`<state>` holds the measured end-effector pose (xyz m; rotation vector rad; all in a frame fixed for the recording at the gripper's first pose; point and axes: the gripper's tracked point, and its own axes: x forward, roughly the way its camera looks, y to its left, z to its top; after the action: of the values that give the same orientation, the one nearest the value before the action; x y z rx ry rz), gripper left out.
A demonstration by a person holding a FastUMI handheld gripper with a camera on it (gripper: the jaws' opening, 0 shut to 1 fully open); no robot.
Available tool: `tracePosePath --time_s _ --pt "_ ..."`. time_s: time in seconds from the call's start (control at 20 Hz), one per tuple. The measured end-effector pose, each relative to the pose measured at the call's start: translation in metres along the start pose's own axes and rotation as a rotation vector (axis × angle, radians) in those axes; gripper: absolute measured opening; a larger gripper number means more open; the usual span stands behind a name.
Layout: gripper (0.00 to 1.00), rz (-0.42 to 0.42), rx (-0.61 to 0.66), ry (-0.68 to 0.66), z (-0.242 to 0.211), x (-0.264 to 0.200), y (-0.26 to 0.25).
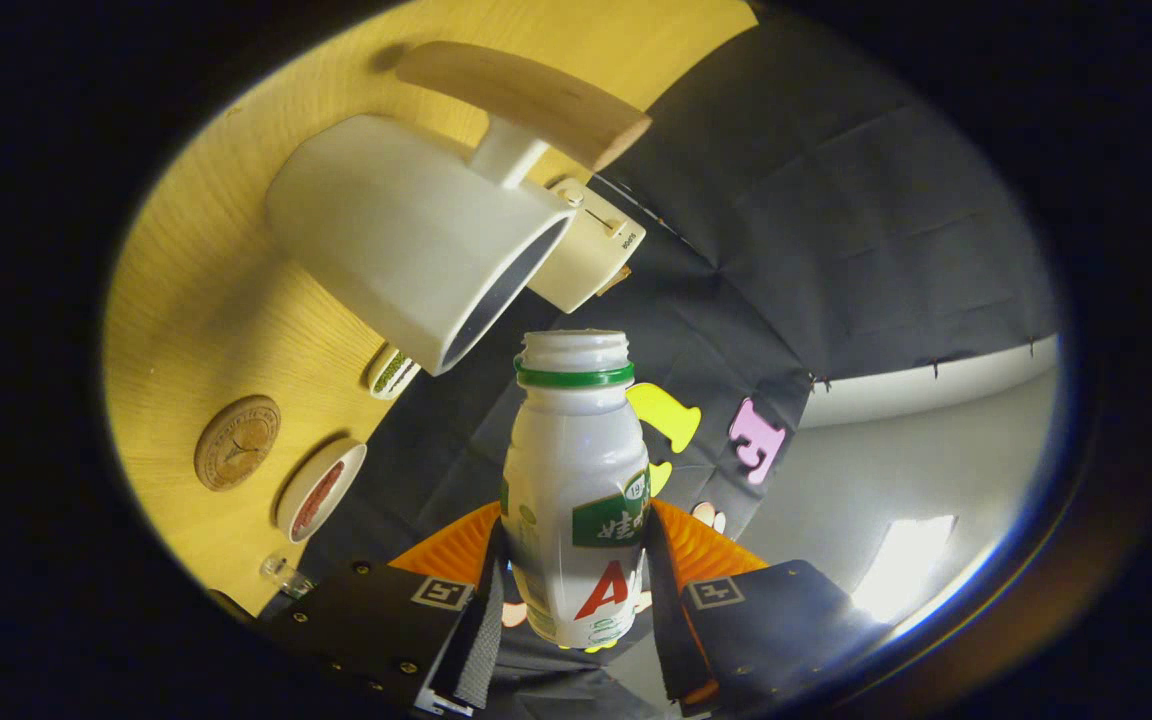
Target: Take the bottle from table, then pour the juice into the cup, finally place the bottle on the coaster
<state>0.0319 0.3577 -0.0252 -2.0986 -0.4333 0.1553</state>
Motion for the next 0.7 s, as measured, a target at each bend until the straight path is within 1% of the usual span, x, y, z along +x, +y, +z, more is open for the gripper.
tracePosePath --time_s 0.2,0.35,0.7 --pt "0.63 0.099 0.225 0.029 -0.008 0.001 0.016" --pt "0.63 0.164 0.417 0.042 -0.011 0.001 0.026" --pt "0.64 0.265 0.864 0.068 -0.023 0.000 0.029"
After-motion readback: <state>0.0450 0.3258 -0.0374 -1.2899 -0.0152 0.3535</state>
